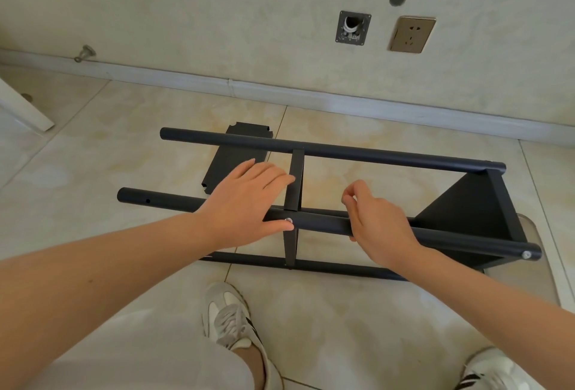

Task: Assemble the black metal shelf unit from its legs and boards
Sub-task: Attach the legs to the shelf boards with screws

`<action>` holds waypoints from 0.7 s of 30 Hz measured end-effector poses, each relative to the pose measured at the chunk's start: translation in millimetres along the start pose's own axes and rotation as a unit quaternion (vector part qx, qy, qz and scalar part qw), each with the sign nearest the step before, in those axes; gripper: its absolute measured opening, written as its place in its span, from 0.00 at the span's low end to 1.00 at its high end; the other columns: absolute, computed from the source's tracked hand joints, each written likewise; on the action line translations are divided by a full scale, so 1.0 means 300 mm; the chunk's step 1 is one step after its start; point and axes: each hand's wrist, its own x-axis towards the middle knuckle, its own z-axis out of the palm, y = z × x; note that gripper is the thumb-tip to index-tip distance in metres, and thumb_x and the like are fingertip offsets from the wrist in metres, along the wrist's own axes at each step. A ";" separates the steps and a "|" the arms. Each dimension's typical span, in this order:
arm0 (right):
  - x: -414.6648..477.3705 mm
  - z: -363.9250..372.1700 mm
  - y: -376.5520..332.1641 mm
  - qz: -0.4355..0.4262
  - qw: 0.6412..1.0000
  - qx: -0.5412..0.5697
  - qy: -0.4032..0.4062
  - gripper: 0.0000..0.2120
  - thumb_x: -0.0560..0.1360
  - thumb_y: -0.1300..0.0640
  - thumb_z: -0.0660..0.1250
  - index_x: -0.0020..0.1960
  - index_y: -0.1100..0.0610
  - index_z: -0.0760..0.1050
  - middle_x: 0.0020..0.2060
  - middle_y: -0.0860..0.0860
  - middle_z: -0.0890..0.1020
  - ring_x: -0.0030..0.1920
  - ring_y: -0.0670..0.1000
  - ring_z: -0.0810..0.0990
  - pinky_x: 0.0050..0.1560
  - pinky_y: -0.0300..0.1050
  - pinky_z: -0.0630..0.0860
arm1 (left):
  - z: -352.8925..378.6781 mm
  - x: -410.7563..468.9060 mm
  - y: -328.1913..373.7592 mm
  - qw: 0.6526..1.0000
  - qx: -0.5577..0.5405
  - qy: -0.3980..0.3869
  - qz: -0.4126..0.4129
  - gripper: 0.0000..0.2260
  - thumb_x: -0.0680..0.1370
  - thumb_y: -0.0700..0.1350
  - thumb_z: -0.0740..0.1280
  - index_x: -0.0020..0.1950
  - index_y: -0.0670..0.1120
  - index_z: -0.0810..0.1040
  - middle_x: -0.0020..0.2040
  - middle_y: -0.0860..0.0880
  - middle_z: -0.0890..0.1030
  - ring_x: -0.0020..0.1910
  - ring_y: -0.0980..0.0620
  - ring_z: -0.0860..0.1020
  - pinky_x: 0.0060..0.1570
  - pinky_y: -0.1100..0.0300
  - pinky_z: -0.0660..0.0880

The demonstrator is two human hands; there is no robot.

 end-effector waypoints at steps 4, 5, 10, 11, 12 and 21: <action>0.021 -0.018 -0.009 -0.012 0.999 -0.027 -0.042 0.03 0.83 0.56 0.57 0.55 0.53 0.64 0.38 0.48 0.76 0.33 0.47 0.74 0.31 0.37 0.67 | 0.008 0.010 -0.016 0.997 0.009 -0.056 0.048 0.36 0.76 0.69 0.40 0.82 0.55 0.48 0.82 0.56 0.50 0.81 0.54 0.41 0.79 0.53 0.38; 0.032 -0.025 -0.018 -0.018 0.999 -0.010 -0.035 0.02 0.83 0.58 0.58 0.53 0.54 0.64 0.40 0.48 0.76 0.35 0.48 0.74 0.33 0.39 0.69 | 0.005 0.011 -0.020 0.997 0.002 -0.062 0.054 0.36 0.76 0.69 0.40 0.82 0.55 0.48 0.82 0.56 0.49 0.81 0.55 0.40 0.79 0.53 0.38; 0.164 -0.051 -0.061 -0.057 0.994 0.043 0.082 0.07 0.83 0.60 0.55 0.56 0.59 0.70 0.52 0.51 0.73 0.53 0.49 0.69 0.52 0.40 0.67 | 0.001 0.018 -0.030 0.995 -0.026 -0.067 0.070 0.36 0.76 0.69 0.41 0.81 0.55 0.51 0.82 0.57 0.49 0.80 0.57 0.40 0.79 0.55 0.38; 0.201 -0.051 -0.069 -0.057 0.994 0.057 0.075 0.08 0.84 0.60 0.54 0.57 0.60 0.71 0.54 0.52 0.75 0.56 0.50 0.69 0.54 0.40 0.66 | 0.002 0.019 -0.031 0.995 -0.032 -0.066 0.072 0.36 0.76 0.69 0.42 0.81 0.55 0.51 0.81 0.57 0.49 0.80 0.57 0.40 0.79 0.56 0.38; 0.238 -0.048 -0.077 -0.055 0.994 0.071 0.065 0.09 0.84 0.60 0.53 0.58 0.60 0.71 0.56 0.53 0.76 0.58 0.52 0.70 0.55 0.41 0.67 | 0.004 0.020 -0.032 0.995 -0.036 -0.065 0.073 0.36 0.76 0.69 0.42 0.81 0.55 0.52 0.81 0.57 0.50 0.80 0.57 0.40 0.79 0.57 0.37; 0.408 -0.043 -0.158 -0.032 0.993 0.112 -0.032 0.08 0.85 0.56 0.50 0.55 0.56 0.67 0.42 0.50 0.77 0.43 0.52 0.76 0.53 0.52 0.72 | 0.025 0.016 -0.045 0.990 -0.106 0.014 0.091 0.28 0.78 0.63 0.61 0.74 0.50 0.73 0.75 0.51 0.71 0.75 0.49 0.68 0.76 0.54 0.57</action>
